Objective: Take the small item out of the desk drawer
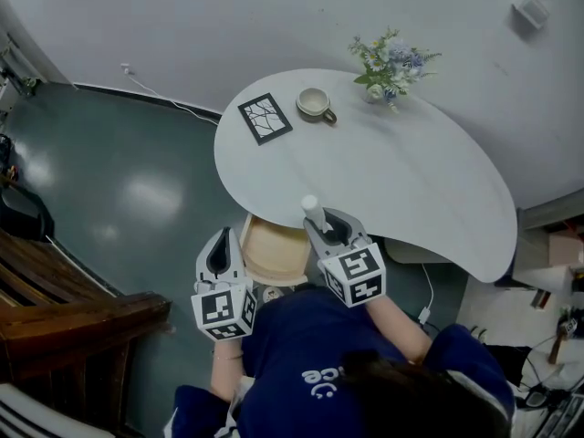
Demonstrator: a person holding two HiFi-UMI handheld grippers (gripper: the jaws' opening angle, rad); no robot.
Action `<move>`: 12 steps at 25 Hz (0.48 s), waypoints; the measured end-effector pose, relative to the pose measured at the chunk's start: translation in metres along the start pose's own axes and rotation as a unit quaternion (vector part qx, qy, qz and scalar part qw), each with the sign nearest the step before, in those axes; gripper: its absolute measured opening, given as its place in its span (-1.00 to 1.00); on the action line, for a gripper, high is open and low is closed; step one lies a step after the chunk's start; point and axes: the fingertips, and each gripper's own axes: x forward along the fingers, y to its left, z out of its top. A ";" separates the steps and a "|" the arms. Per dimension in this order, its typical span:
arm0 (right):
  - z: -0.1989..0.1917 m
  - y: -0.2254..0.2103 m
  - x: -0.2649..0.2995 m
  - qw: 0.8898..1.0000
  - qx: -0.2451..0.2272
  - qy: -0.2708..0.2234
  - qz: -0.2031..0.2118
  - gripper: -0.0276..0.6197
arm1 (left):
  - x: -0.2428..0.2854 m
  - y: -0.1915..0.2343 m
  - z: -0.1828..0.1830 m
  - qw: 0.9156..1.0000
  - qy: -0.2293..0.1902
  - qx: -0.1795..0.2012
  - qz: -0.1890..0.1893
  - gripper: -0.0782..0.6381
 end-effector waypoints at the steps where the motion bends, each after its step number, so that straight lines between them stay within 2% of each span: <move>1: 0.004 -0.004 -0.003 1.000 -0.002 -0.007 -0.008 -0.49 | 0.000 -0.002 0.002 1.000 -0.002 0.000 -0.001 -0.77; 5: 0.025 -0.021 -0.018 0.998 -0.009 -0.048 -0.041 -0.49 | 0.001 -0.007 0.017 1.000 -0.023 -0.011 -0.012 -0.77; 12: 0.055 -0.036 -0.038 0.993 -0.010 -0.098 -0.070 -0.49 | -0.003 -0.013 0.042 0.999 -0.051 -0.003 -0.018 -0.77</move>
